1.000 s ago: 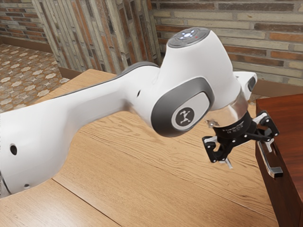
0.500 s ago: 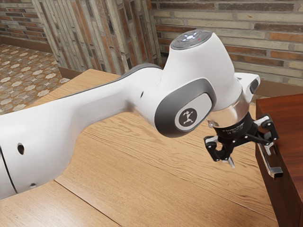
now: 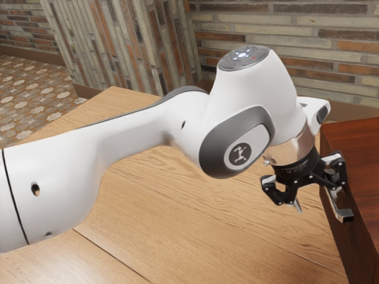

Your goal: Pull the drawer handle with one arm to open the drawer

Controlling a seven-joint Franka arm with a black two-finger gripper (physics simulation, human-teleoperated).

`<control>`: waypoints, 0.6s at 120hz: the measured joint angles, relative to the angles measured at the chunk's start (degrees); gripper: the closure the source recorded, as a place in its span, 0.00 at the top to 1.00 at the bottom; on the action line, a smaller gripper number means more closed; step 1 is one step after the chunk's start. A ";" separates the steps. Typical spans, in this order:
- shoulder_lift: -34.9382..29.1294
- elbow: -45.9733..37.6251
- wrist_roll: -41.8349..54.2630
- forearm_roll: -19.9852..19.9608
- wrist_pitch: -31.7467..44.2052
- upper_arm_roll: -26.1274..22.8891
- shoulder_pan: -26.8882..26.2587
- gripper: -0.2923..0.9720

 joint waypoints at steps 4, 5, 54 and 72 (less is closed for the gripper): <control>-0.21 -0.23 0.09 0.02 0.04 0.02 0.01 0.55; -0.26 -0.29 0.12 0.02 0.04 0.02 0.01 0.55; -3.38 -4.39 0.97 0.52 0.24 0.04 0.89 0.54; -5.26 -7.06 1.16 0.78 0.85 0.05 1.01 0.53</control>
